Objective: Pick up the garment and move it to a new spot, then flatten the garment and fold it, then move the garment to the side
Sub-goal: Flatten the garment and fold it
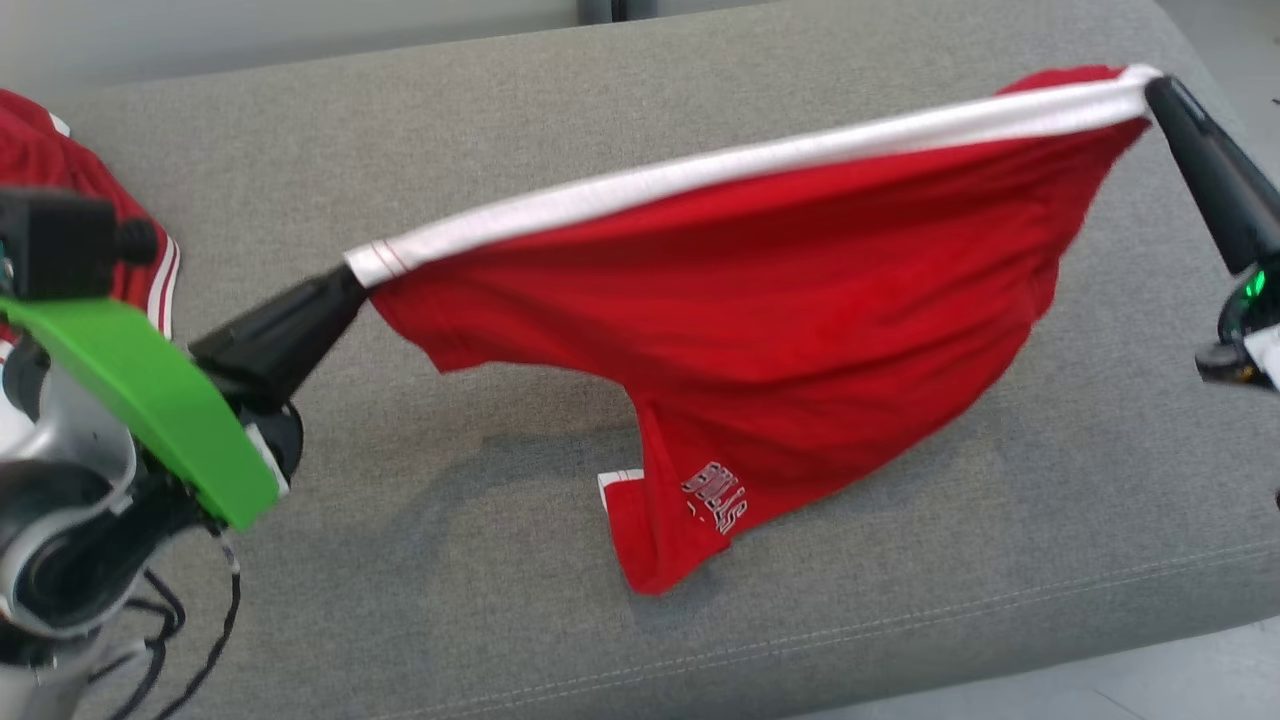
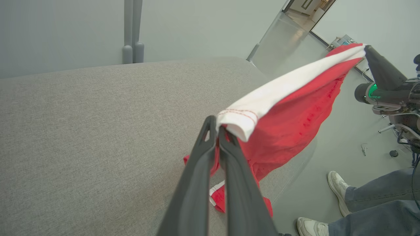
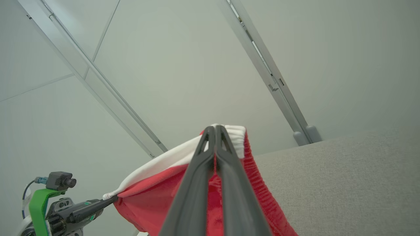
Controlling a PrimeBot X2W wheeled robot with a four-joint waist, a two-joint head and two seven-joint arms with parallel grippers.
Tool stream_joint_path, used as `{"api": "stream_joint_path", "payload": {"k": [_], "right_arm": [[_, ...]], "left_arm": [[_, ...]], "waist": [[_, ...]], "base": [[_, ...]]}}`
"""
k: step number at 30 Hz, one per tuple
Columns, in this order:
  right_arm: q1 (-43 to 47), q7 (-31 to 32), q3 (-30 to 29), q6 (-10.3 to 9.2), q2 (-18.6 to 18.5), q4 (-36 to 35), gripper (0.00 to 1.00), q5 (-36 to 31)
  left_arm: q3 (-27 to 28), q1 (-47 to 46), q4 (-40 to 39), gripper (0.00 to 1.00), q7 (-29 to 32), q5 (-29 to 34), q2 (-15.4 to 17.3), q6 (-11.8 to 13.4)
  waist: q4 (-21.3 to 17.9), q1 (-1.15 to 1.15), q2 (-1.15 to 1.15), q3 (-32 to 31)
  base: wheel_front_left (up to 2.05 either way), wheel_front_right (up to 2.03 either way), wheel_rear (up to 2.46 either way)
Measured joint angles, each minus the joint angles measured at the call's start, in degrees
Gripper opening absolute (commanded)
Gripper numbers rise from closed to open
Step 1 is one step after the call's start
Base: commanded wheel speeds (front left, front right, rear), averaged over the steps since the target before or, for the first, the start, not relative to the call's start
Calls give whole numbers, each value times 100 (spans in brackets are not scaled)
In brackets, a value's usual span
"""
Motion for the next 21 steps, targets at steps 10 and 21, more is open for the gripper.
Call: {"api": "stream_joint_path", "payload": {"k": [10,21], "right_arm": [[-3376,212,-298,-1293,1570,1386,0,-140],[-4552,-191,282,-1168,2235,2335,0,-1101]], "left_arm": [[36,-2966,1842,0,-450,1144,-957,4],[-193,-3999,2636,0,-2346,2759,-1060,-519]], "waist": [[148,0,0,794],[287,0,0,1781]], "base": [[0,0,0],[0,0,0]]}}
